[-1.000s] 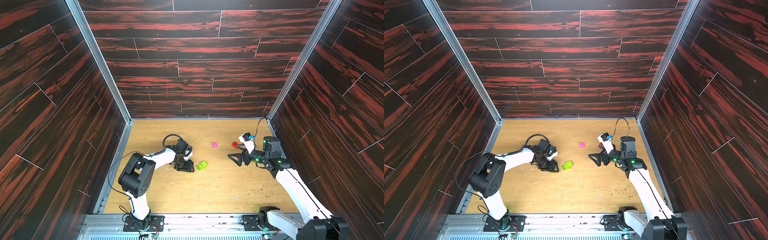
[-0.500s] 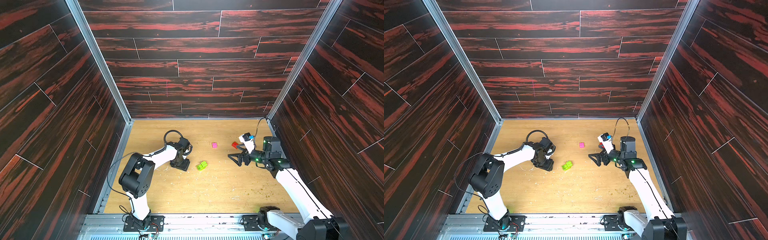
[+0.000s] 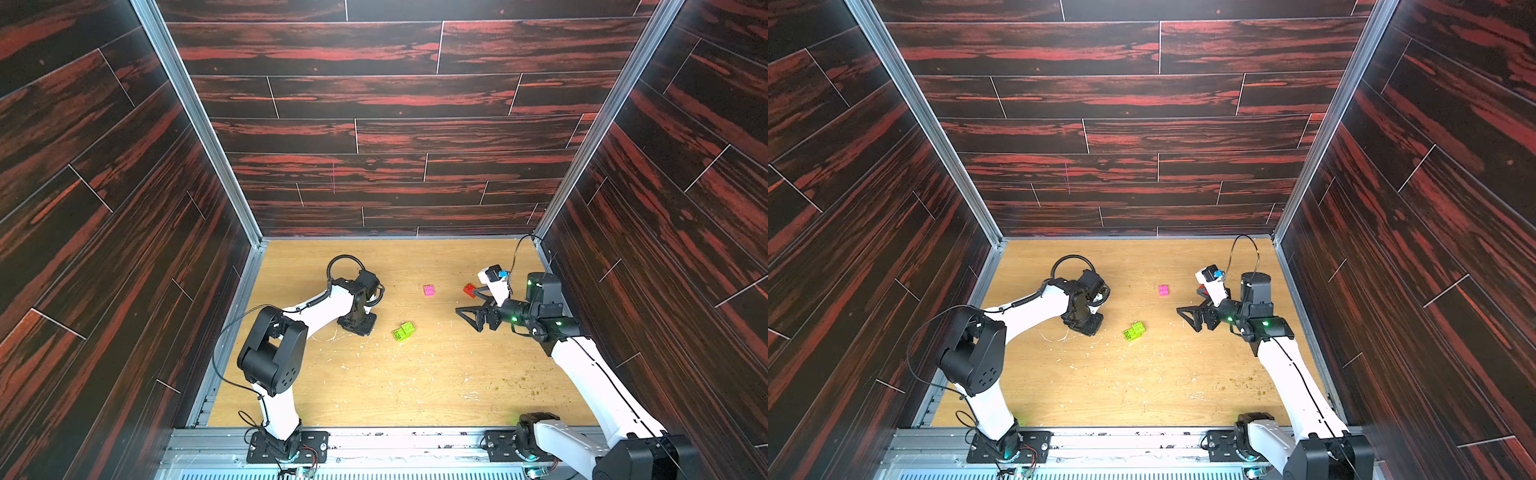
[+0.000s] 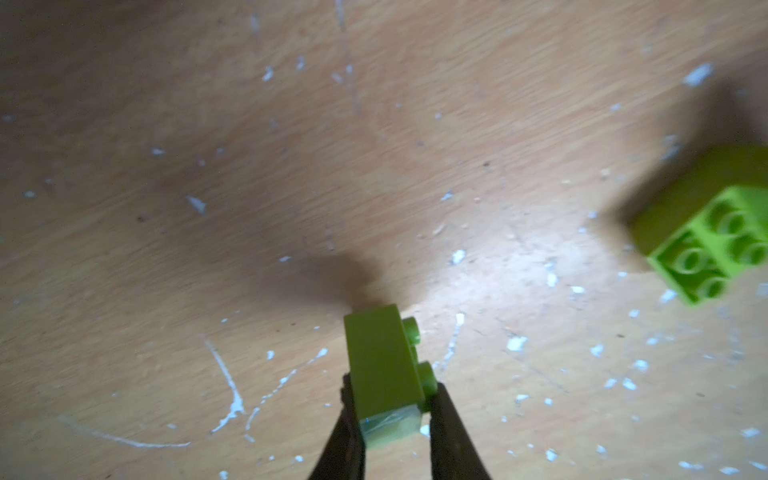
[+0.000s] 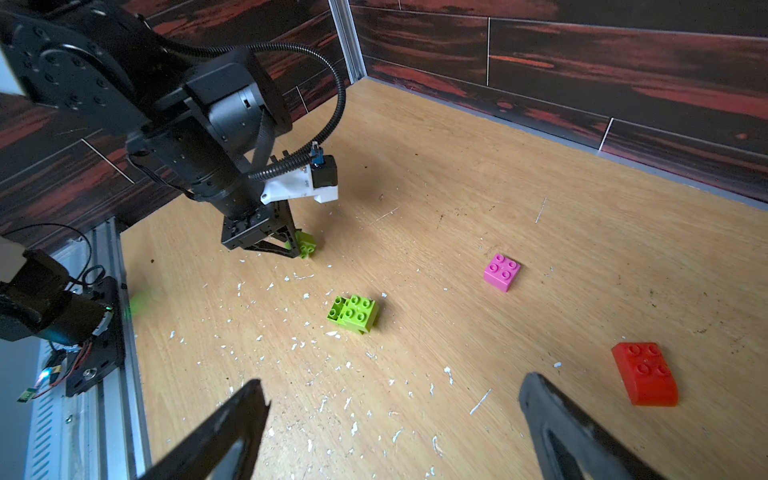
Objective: Assemble the letter s with lego
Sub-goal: Adjust the lego brick at the center of the board.
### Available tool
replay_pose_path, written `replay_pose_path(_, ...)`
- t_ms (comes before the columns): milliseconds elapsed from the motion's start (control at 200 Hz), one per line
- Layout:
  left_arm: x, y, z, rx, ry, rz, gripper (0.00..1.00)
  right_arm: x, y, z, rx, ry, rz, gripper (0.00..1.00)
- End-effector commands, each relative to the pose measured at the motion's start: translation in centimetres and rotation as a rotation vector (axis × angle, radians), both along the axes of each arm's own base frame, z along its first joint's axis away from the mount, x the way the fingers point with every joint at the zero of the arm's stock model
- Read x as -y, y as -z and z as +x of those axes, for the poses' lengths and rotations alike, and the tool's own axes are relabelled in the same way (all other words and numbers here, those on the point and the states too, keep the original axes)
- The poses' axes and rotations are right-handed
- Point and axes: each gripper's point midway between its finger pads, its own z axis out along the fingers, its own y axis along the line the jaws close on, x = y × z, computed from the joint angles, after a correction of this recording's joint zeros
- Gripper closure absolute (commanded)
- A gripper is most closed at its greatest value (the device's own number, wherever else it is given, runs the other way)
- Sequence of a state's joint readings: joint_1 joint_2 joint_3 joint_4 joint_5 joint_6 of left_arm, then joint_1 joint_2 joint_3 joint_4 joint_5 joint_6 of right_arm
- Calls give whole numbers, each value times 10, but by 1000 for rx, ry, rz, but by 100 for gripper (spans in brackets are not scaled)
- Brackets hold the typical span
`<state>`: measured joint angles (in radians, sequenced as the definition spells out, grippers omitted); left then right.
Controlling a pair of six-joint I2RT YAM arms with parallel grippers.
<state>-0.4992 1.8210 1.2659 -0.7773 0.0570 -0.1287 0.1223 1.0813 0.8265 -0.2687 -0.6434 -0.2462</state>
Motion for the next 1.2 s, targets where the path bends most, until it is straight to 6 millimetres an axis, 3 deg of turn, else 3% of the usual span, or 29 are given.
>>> replay_pose_path(0,31,-21,-10,-53,0,-166,83,1,5,-2,-10,-1,1,1)
replay_pose_path(115,65,-27,-23,-115,12,-301,83,1,6,-2,-11,3,-1,2)
replay_pose_path(336,84,1,-45,-245,7,-377,78,1,7,-2,-13,2,0,2)
replay_pose_path(621,64,26,-37,-264,14,-293,70,1,8,-3,-19,0,0,2)
replay_pose_path(862,49,27,-27,-251,-3,-280,57,0,7,0,-22,-2,3,2)
replay_pose_path(997,46,27,-22,-246,-12,-281,57,0,6,1,-23,-6,5,2)
replay_pose_path(1197,39,16,-17,-224,9,-255,47,0,7,-1,-25,-6,5,2)
